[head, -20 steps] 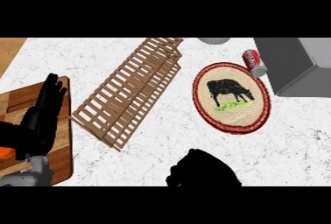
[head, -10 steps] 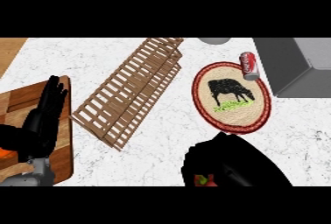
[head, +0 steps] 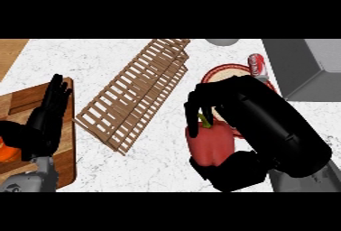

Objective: Pick the bell pepper from the placemat and place it in the tiered shelf

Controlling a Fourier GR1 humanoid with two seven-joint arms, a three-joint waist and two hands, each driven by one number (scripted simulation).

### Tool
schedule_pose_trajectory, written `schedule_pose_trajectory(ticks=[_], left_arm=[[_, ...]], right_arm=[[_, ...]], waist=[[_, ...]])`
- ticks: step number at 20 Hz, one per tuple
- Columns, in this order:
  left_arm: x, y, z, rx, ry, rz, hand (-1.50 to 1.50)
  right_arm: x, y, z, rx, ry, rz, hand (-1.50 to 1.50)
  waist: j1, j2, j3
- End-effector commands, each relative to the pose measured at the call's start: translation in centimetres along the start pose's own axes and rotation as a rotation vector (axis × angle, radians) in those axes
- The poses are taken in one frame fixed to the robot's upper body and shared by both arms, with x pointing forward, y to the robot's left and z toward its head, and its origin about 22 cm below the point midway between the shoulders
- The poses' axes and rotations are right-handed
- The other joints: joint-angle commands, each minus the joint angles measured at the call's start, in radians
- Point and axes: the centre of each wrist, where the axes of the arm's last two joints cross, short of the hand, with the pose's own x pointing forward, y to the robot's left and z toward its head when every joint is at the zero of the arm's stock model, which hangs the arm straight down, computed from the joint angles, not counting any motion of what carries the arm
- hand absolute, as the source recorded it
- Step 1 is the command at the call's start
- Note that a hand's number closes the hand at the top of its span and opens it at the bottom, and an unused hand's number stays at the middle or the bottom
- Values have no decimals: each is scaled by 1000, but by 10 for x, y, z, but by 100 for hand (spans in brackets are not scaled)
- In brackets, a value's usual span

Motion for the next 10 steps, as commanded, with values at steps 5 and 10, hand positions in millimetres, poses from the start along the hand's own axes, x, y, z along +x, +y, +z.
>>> schedule_pose_trajectory(ticks=[5, 10], left_arm=[[-19, -15, 22, -3, -2, -1, 0], [7, -6, -3, -9, -5, -5, 0]], right_arm=[[-26, -11, -58, -58, 41, -42, 150], [-21, 28, -95, -87, 38, -48, 150]], waist=[[6, 2, 1], [6, 1, 1]])
